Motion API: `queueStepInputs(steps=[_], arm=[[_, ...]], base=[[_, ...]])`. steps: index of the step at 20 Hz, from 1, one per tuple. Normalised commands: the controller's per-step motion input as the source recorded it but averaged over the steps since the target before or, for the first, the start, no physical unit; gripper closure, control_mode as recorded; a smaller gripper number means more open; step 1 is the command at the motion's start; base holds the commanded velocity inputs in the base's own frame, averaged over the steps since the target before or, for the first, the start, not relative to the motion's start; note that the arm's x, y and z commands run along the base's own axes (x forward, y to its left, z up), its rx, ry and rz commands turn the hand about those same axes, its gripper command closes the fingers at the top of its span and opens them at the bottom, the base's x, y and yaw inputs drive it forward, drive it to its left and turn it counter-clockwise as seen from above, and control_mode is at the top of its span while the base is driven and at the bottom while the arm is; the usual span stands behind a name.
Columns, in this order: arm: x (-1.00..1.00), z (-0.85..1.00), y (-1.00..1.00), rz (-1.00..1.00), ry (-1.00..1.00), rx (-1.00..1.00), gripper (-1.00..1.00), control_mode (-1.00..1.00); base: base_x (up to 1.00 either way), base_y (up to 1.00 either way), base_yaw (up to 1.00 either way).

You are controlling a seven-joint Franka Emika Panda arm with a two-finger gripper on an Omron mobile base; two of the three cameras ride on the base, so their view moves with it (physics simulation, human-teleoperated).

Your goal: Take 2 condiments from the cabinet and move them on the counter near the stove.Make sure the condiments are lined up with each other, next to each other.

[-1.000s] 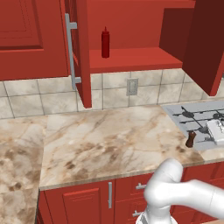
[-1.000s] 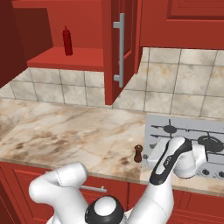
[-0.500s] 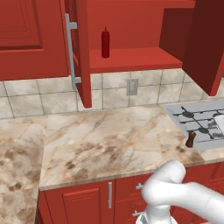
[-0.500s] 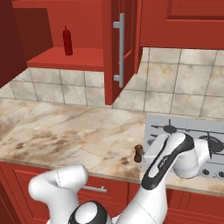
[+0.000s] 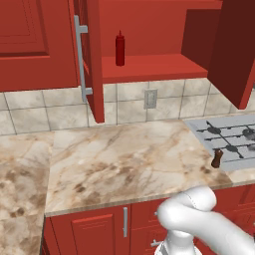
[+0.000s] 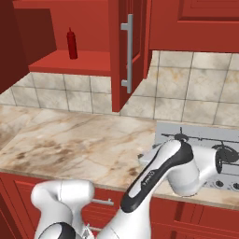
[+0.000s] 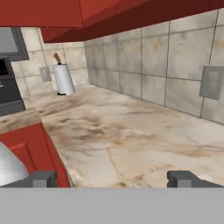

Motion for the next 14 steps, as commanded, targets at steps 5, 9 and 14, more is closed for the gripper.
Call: queueStepInputs(steps=[5, 9, 14], arm=[[-0.54, 0.63, 0.46, -0.23, 0.04, -0.02, -1.00, -1.00], [-0.42, 0.53, 0.58, -0.24, 0.06, -0.08, -1.00, -1.00], [-0.18, 0.52, 0.68, -0.20, 0.11, -0.13, -1.00, -1.00]], base=[[0.00, 0.00, 0.00], [0.00, 0.00, 0.00], [0.00, 0.00, 0.00]])
